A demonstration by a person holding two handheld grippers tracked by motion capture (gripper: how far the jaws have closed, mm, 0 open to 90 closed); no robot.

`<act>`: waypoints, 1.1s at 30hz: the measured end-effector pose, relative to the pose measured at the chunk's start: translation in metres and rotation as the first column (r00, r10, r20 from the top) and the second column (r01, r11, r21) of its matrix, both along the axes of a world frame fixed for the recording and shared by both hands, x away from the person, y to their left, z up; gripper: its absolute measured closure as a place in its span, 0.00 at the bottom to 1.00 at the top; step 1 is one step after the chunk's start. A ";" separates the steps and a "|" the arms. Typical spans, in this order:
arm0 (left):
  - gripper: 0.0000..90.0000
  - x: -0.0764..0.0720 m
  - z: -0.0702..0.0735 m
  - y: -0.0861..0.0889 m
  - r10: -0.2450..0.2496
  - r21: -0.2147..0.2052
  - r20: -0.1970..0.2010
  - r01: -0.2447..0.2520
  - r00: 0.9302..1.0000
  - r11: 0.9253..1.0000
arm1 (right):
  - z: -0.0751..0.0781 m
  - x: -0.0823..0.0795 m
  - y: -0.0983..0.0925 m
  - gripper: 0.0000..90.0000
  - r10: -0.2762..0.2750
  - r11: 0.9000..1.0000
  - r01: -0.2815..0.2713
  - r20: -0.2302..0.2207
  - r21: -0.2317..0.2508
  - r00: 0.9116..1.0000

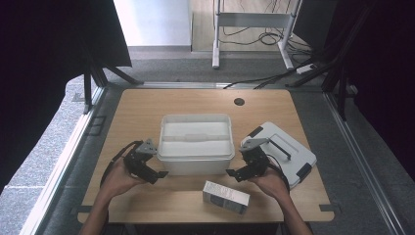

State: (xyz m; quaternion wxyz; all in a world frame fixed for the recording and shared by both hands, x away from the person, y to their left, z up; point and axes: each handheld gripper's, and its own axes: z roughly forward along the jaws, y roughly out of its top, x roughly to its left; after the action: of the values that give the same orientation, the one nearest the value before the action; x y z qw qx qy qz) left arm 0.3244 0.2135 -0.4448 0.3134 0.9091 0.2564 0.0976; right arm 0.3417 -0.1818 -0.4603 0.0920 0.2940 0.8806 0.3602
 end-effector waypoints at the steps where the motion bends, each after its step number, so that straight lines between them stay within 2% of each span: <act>1: 0.03 0.001 0.001 0.003 -0.003 0.007 -0.002 0.003 1.000 1.000 | -0.003 -0.001 -0.004 0.04 -0.009 1.000 0.009 -0.004 -0.005 1.000; 4: 0.04 0.004 0.003 0.010 -0.006 0.021 -0.008 0.006 1.000 1.000 | -0.010 -0.002 -0.011 0.04 -0.027 1.000 0.026 -0.009 -0.017 1.000; 5: 0.04 0.006 0.007 0.017 -0.010 0.027 -0.011 0.010 1.000 1.000 | -0.018 -0.005 -0.017 0.04 -0.037 0.999 0.037 -0.008 -0.024 0.999; 8: 0.05 0.011 0.015 0.025 -0.014 0.038 -0.016 0.014 1.000 0.999 | -0.026 -0.009 -0.022 0.06 -0.040 0.999 0.040 -0.017 -0.026 0.999; 13: 0.10 0.018 0.033 0.036 -0.038 0.064 -0.014 0.039 0.999 0.997 | -0.037 -0.016 -0.027 0.08 -0.043 0.998 0.043 -0.015 -0.037 0.999; 17: 0.11 0.025 0.050 0.039 -0.061 0.058 -0.009 0.061 0.998 0.996 | -0.043 -0.020 -0.032 0.09 -0.051 0.998 0.051 0.000 -0.046 0.999; 19: 0.11 0.027 0.055 0.039 -0.068 0.061 -0.007 0.069 0.998 0.996 | -0.045 -0.021 -0.033 0.09 -0.051 0.997 0.051 -0.001 -0.050 0.999; 21: 0.11 0.033 0.068 0.035 -0.094 0.075 0.002 0.094 0.996 0.993 | -0.051 -0.023 -0.037 0.07 -0.062 0.996 0.062 0.001 -0.066 0.998; 22: 0.13 0.033 0.068 0.035 -0.094 0.075 0.002 0.094 0.996 0.993 | -0.051 -0.023 -0.037 0.07 -0.062 0.996 0.062 0.001 -0.066 0.998; 23: 0.15 0.037 0.075 0.030 -0.117 0.080 0.009 0.116 0.993 0.990 | -0.053 -0.024 -0.038 0.06 -0.065 0.997 0.065 0.009 -0.051 0.998; 26: 0.16 0.041 0.082 0.025 -0.134 0.085 0.010 0.133 0.991 0.987 | -0.054 -0.024 -0.040 0.05 -0.061 0.997 0.062 0.017 -0.048 0.998; 27: 0.18 0.045 0.088 0.018 -0.154 0.098 0.011 0.152 0.988 0.983 | -0.056 -0.025 -0.041 0.02 -0.067 0.997 0.068 0.025 -0.037 0.997; 28: 0.19 0.045 0.088 0.018 -0.154 0.098 0.011 0.152 0.988 0.983 | -0.056 -0.025 -0.041 0.02 -0.067 0.997 0.068 0.025 -0.037 0.997; 30: 0.19 0.050 0.093 0.012 -0.172 0.106 0.006 0.170 0.985 0.980 | -0.058 -0.025 -0.041 0.00 -0.067 0.997 0.068 0.036 -0.023 0.997; 33: 0.22 0.057 0.099 0.000 -0.194 0.119 -0.002 0.193 0.981 0.974 | -0.058 -0.025 -0.041 0.00 -0.069 0.997 0.070 0.037 -0.026 0.997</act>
State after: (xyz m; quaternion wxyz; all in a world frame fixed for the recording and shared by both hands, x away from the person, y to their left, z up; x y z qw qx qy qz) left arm 0.3815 0.2140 -0.3459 0.2680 0.9463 0.1588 0.0862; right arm 0.3163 -0.2229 -0.5186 0.1242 0.3166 0.8729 0.3498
